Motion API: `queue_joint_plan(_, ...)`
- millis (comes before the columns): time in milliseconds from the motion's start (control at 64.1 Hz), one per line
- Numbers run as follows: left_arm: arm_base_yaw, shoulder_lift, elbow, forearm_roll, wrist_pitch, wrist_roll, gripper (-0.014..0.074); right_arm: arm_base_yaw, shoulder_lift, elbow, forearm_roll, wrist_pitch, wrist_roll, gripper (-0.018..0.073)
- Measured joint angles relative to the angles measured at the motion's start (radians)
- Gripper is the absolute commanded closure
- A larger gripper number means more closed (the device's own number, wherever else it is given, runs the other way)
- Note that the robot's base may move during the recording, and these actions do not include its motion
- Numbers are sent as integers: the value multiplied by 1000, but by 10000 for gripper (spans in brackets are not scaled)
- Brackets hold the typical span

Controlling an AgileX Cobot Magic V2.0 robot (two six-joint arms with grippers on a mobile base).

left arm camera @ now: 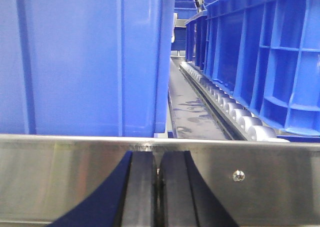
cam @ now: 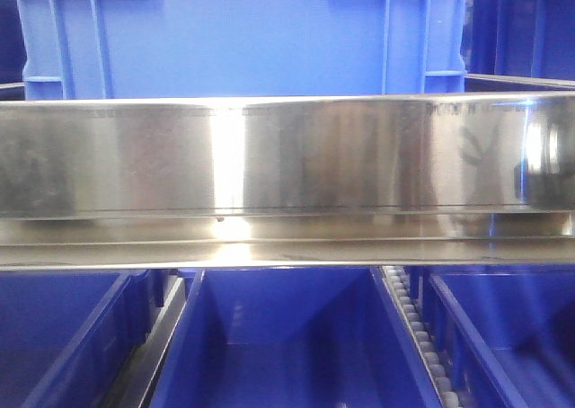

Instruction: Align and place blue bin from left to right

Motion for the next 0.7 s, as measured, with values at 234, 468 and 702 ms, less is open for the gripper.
queue_joint_plan(234,0,0,0,0,-4,0,592,0,0,0,0,0,0,640)
queue_joint_plan(468,0,0,0,0,-42,0,592,0,0,0,0,0,0,640)
queue_joint_plan(702,0,0,0,0,-77,0,592,0,0,0,0,0,0,640)
